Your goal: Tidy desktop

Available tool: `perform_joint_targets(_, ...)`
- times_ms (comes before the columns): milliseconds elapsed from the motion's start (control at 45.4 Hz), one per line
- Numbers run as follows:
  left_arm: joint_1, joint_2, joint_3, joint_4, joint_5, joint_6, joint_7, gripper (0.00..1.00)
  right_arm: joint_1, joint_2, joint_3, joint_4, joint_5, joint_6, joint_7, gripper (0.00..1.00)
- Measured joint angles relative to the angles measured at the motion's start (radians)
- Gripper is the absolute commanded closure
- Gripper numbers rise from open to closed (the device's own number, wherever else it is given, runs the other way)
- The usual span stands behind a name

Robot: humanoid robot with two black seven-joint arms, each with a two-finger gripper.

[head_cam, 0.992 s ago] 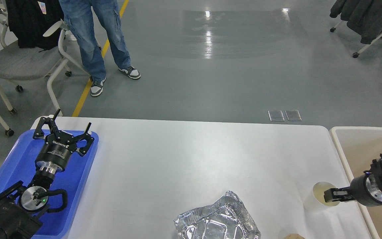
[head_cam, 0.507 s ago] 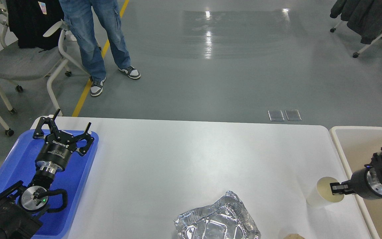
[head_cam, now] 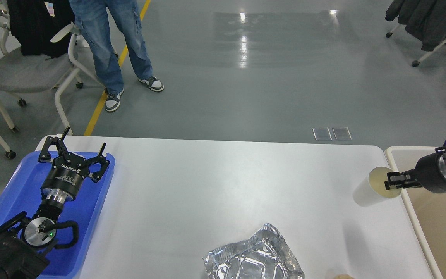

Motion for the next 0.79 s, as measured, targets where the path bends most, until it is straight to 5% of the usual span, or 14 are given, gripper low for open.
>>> perform_joint_targets(794, 0.0, 0.0, 0.0, 0.0, 0.0, 0.0, 0.0, 0.01, 0.481, -0.056, 0.019, 0.063, -0.002, 0.319, 0.028, 1.0)
